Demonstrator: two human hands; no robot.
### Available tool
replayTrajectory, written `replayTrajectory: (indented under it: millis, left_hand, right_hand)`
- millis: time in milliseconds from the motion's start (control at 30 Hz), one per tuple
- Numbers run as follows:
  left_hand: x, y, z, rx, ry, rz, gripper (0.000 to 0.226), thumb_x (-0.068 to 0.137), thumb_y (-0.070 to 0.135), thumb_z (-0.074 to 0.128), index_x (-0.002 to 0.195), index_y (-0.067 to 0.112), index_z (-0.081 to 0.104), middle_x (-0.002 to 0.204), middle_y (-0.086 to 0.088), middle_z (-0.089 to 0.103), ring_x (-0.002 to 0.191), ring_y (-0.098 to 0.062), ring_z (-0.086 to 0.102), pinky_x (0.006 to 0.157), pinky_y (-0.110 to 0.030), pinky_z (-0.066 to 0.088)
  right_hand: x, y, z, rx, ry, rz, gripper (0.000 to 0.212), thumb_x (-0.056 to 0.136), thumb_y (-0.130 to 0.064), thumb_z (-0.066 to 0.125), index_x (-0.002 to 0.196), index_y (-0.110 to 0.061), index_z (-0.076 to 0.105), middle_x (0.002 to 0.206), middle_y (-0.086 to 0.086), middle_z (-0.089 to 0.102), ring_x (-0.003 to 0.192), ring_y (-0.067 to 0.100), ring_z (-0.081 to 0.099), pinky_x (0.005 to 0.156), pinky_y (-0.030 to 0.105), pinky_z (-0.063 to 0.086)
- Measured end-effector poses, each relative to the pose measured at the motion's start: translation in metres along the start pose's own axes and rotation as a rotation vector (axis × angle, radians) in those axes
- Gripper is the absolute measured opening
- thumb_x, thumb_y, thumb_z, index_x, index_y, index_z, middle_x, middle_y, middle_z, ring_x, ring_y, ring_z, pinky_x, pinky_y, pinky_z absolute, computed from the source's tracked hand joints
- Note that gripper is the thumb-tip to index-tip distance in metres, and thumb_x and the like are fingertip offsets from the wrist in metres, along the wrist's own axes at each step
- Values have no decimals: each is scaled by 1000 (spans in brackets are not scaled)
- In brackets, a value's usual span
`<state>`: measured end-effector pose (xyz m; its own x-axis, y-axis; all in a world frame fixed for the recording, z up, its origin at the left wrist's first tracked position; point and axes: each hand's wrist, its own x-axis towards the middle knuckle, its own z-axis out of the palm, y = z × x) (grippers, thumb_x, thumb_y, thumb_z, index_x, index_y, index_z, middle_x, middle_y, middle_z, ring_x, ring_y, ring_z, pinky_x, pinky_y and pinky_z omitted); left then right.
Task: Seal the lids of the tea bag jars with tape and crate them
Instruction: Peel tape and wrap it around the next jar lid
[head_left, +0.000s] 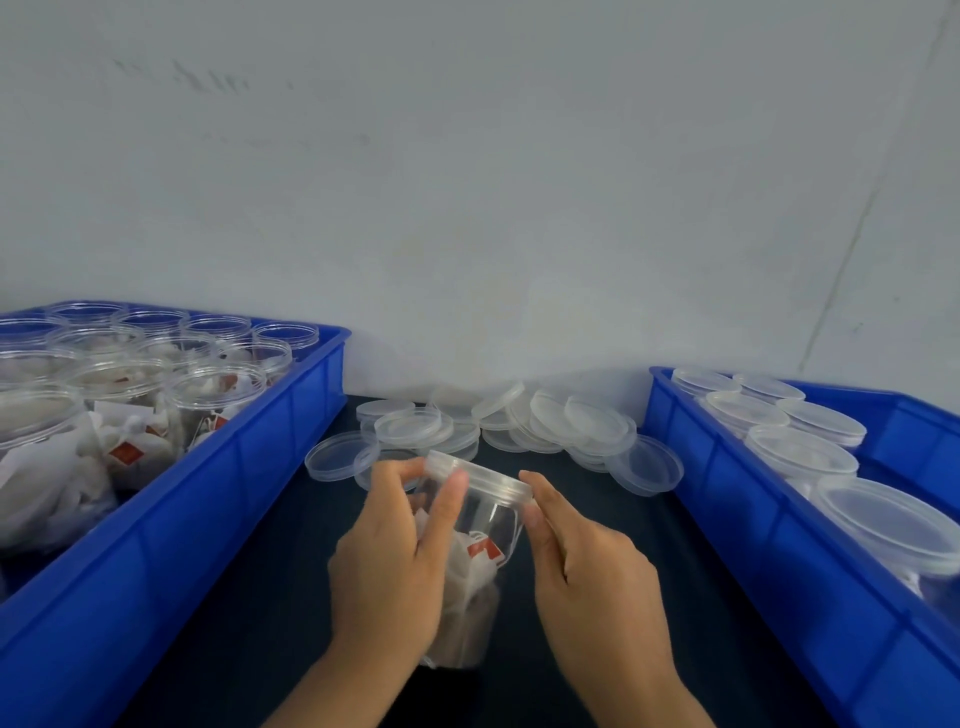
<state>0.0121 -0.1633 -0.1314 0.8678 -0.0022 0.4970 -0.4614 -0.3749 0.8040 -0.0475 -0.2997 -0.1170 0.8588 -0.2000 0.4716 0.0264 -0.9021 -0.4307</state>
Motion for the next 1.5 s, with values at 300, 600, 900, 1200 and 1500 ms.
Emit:
replayTrajectory:
  millis: [300, 600, 900, 1200, 1500]
  left_hand:
    - [11, -7, 1, -208, -151, -294, 71, 37, 80, 64, 92, 36, 54, 83, 16, 65, 78, 2, 62, 64, -22, 41]
    - [21, -13, -11, -334, -158, -211, 66, 44, 63, 74, 98, 26, 61, 89, 23, 70, 79, 5, 66, 67, -19, 46]
    - [22, -17, -18, -351, -202, -74, 73, 47, 63, 83, 106, 27, 60, 102, 14, 71, 97, -3, 66, 85, -26, 52]
    - [23, -16, -20, -581, -390, -38, 89, 45, 62, 87, 116, 15, 60, 109, -4, 71, 103, -17, 68, 81, -23, 55]
    - [22, -19, -15, -674, -497, -138, 100, 37, 66, 87, 116, 11, 60, 106, -8, 73, 99, -22, 69, 76, -22, 55]
  right_hand:
    - [-5, -6, 1, -107, 33, -128, 52, 96, -49, 12, 148, -51, 15, 77, -17, 45, 68, 4, 50, 64, 17, 42]
    - [10, 13, -13, 367, -317, 37, 65, 76, -78, 35, 138, -60, 23, 68, -11, 56, 66, 0, 53, 74, 24, 44]
    - [18, 30, -27, 205, -238, -104, 53, 75, -78, 28, 124, -60, 31, 62, -3, 52, 52, 3, 45, 53, 19, 41]
    - [19, 29, -23, 145, -230, -127, 50, 81, -73, 23, 131, -70, 20, 64, 5, 52, 54, 6, 45, 64, 27, 49]
    - [15, 25, -19, 122, -209, -134, 47, 83, -69, 27, 130, -73, 25, 114, -6, 68, 101, 10, 63, 85, 23, 52]
